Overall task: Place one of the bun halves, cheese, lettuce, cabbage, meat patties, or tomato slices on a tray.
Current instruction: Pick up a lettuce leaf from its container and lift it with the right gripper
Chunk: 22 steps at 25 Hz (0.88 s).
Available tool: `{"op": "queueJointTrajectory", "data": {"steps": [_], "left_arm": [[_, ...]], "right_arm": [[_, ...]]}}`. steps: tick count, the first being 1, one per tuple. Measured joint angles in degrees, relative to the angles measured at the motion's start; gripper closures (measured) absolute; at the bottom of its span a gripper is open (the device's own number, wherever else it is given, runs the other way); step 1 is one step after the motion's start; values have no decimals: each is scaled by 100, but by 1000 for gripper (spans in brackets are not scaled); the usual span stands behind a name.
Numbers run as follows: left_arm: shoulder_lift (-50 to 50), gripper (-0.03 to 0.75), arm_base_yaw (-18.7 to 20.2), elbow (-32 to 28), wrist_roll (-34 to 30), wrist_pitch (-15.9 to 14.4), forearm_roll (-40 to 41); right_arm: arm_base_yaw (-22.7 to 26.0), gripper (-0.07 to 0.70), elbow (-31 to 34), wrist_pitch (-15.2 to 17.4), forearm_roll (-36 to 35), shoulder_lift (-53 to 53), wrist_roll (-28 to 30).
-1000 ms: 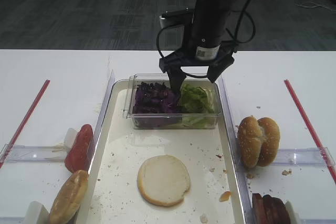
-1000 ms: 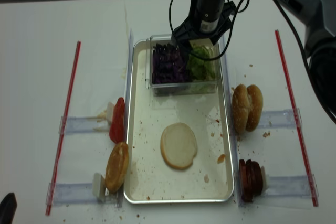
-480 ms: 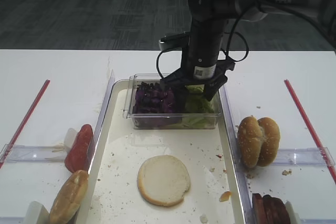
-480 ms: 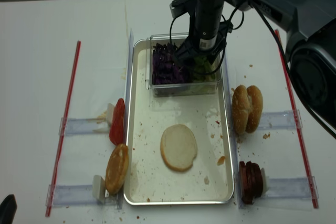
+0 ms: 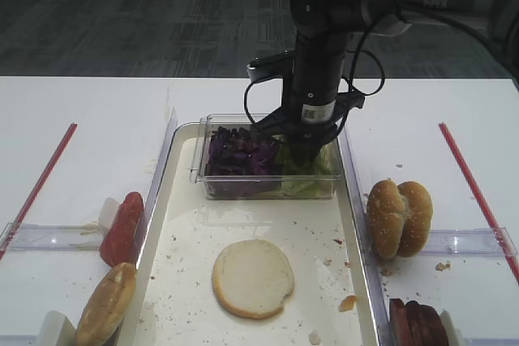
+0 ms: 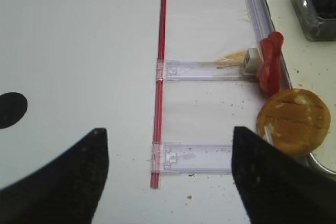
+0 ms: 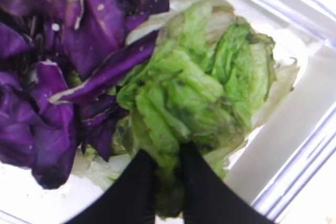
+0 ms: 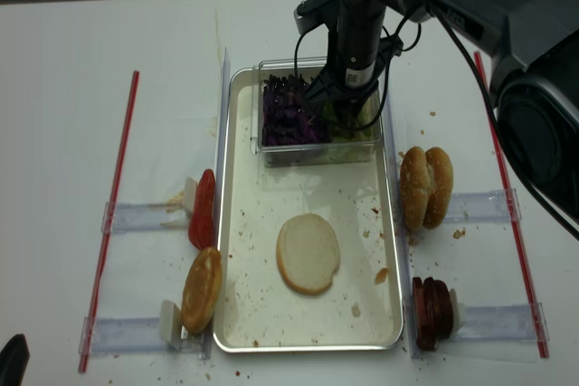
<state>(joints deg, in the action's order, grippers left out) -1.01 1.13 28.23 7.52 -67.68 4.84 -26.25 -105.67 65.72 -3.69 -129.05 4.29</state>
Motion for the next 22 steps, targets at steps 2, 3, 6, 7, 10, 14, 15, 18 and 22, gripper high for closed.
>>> {"op": "queueJointTrajectory", "data": {"steps": [2,3,6,7,10,14,15,18,22], "left_arm": [[0,225,0,0,0,0,0],[0,225,0,0,0,0,0],[0,225,0,0,0,0,0],[0,225,0,0,0,0,0],[0,225,0,0,0,0,0],[0,225,0,0,0,0,0],[0,225,0,0,0,0,0],[0,225,0,0,0,0,0],[0,225,0,0,0,0,0]], "right_arm": [[0,566,0,0,10,0,-13],[0,572,0,0,10,0,-25],[0,575,0,16,22,0,-25],[0,575,0,42,33,0,-25],[0,576,0,110,33,12,-34],[0,576,-69,162,33,265,-34],[0,576,-132,206,33,348,-34],[0,576,-380,373,33,576,-46],[0,576,-576,438,33,647,-46]]}}
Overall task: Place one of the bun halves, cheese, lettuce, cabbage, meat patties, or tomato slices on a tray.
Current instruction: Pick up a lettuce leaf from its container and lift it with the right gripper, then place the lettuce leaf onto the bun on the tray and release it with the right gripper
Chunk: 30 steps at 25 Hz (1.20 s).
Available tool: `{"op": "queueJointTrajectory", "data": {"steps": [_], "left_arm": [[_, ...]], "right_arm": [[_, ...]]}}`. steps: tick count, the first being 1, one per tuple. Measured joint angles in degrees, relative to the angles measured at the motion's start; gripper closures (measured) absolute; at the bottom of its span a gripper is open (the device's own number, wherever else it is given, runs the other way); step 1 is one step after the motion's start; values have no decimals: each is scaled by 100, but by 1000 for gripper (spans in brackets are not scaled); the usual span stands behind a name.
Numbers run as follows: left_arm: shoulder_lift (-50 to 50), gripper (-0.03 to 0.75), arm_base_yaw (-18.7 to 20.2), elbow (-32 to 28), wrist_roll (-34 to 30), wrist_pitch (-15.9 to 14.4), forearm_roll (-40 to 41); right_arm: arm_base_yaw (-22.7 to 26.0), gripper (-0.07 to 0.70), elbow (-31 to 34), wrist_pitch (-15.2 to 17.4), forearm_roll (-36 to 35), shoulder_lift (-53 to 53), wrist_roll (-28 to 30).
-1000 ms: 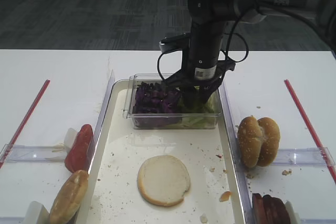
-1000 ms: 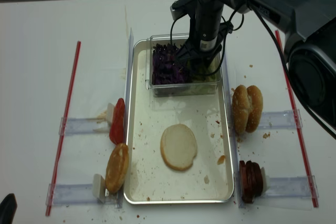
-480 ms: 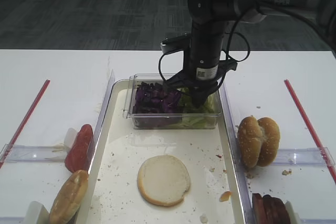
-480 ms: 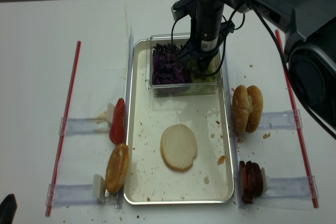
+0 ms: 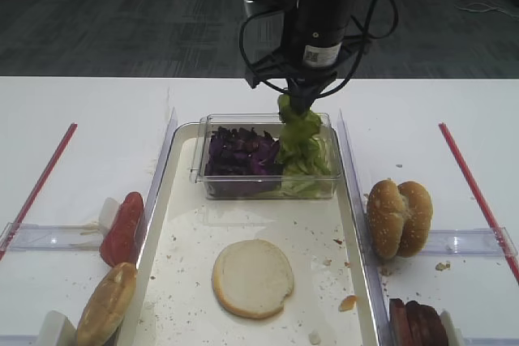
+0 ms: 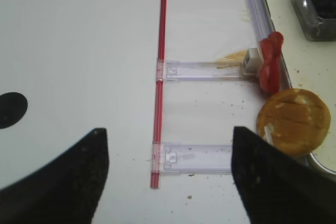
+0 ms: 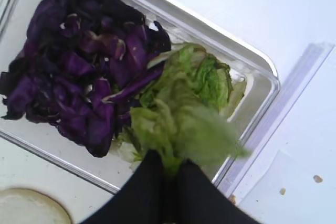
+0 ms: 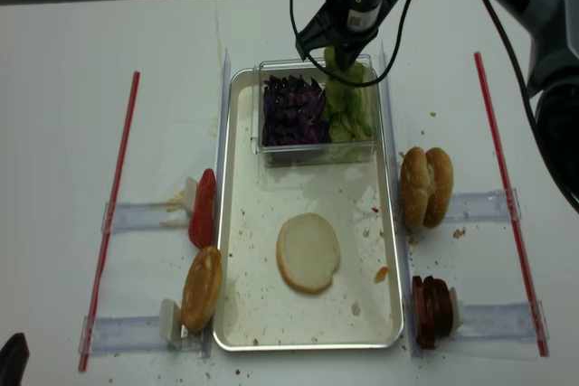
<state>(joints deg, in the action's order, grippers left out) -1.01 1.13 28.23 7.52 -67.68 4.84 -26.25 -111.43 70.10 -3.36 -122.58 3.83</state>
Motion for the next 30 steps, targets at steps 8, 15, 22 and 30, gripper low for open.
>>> {"op": "queueJointTrajectory", "data": {"steps": [8,15,22,30], "left_arm": [[0,225,0,0,0,0,0],[0,225,0,0,0,0,0],[0,225,0,0,0,0,0],[0,225,0,0,0,0,0]], "right_arm": [[0,576,2,61,-8,0,-20],[-320,577,490,61,234,320,-128],[-459,577,1632,61,238,1316,-207],[-491,577,3165,-237,200,2575,-297]]}}
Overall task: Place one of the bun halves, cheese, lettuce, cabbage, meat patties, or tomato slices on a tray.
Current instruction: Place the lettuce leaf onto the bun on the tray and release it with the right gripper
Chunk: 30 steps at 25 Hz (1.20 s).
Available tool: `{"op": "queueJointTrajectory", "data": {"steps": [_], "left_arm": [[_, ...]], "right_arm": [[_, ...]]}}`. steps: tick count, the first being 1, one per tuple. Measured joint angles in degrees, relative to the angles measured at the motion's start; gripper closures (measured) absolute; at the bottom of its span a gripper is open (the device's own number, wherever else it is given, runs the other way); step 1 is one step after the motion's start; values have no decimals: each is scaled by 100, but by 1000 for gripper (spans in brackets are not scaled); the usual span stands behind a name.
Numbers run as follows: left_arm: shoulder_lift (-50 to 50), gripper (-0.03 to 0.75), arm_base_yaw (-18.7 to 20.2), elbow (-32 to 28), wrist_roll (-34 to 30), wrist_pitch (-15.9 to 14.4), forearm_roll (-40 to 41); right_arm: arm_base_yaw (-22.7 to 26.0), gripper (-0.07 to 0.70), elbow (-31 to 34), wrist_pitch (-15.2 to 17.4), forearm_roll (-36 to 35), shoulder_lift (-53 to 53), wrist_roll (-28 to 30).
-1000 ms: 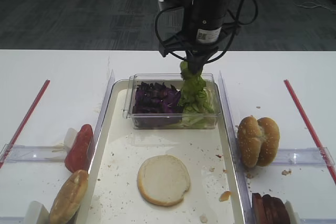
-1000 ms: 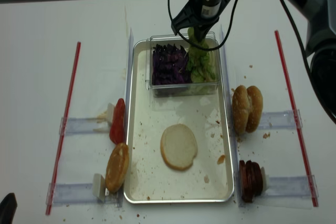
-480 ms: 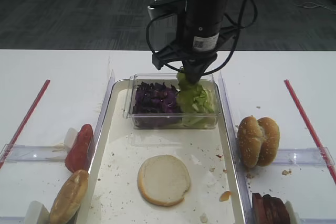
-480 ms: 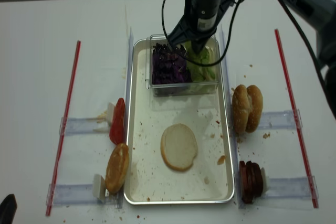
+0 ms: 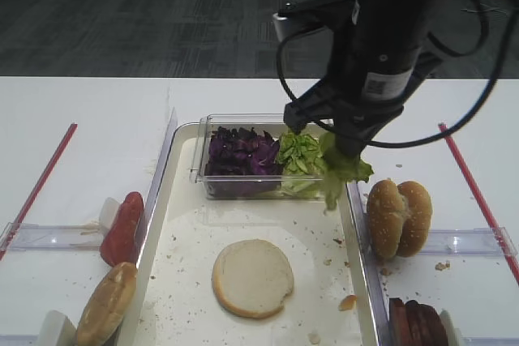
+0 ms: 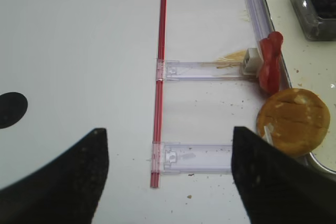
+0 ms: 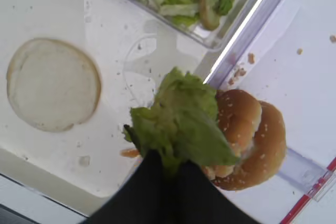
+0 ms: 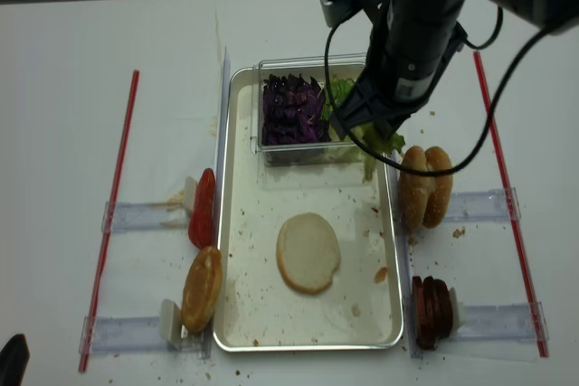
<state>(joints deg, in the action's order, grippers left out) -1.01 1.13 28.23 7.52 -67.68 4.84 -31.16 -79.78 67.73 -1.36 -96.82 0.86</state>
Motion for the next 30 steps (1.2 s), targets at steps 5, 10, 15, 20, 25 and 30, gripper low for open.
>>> {"op": "queueJointTrajectory", "data": {"steps": [5,10,15,20,25,30], "left_arm": [[0,225,0,0,0,0,0],[0,225,0,0,0,0,0],[0,225,0,0,0,0,0],[0,225,0,0,0,0,0],[0,225,0,0,0,0,0],[0,225,0,0,0,0,0]], "right_arm": [[0,577,313,-51,-54,337,-10],[-78,577,323,-134,-232,337,-10],[-682,577,323,-254,-261,337,-86],[-1340,577,323,-442,-300,337,-264],[-1732,577,323,-464,-303,312,-403],[-1831,577,323,-537,-303,19,-452]]}}
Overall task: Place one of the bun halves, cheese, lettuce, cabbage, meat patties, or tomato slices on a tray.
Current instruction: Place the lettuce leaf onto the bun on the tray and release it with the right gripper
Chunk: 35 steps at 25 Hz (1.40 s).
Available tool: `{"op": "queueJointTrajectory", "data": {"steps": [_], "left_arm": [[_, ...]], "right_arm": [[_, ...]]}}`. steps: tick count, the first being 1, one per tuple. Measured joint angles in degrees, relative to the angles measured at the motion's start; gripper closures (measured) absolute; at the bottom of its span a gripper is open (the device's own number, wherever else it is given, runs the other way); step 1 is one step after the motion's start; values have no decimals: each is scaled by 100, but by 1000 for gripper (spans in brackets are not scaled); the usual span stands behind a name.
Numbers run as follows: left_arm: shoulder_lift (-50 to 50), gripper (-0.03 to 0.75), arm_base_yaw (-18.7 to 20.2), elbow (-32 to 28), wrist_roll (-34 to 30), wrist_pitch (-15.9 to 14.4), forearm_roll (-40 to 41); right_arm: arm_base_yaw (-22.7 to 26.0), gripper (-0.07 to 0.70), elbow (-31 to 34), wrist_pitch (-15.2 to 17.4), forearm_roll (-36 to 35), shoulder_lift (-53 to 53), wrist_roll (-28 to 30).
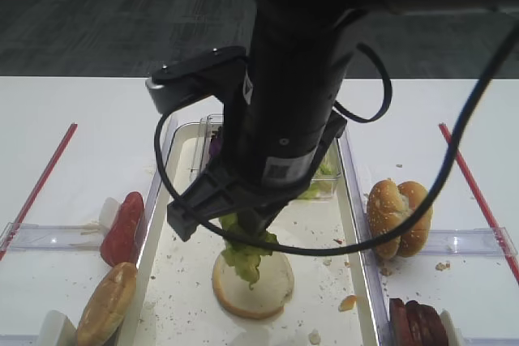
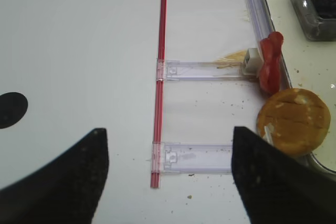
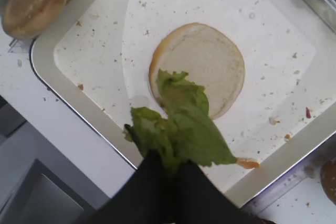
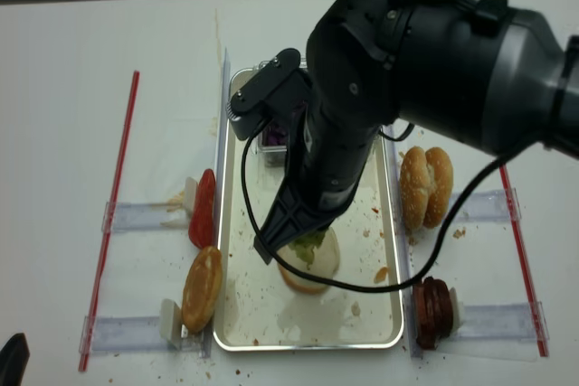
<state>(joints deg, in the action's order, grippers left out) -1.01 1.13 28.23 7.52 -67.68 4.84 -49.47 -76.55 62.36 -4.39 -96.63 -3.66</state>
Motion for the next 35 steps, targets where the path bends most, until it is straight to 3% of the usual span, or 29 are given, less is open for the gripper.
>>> {"op": "queueJointTrajectory", "data": {"steps": [14,25,28,32,35], "left_arm": [[0,225,0,0,0,0,0],[0,225,0,0,0,0,0],[0,225,0,0,0,0,0],[0,225,0,0,0,0,0],[0,225,0,0,0,0,0]], "right_arm": [[0,579,0,-430,109,-1089,0],[0,567,0,-505,316,-1453,0],[0,457,0,-540,320,-1453,0],[0,99,0,-563,333,-1453,0],[0,-27,0,-563,343,-1453,87]]}}
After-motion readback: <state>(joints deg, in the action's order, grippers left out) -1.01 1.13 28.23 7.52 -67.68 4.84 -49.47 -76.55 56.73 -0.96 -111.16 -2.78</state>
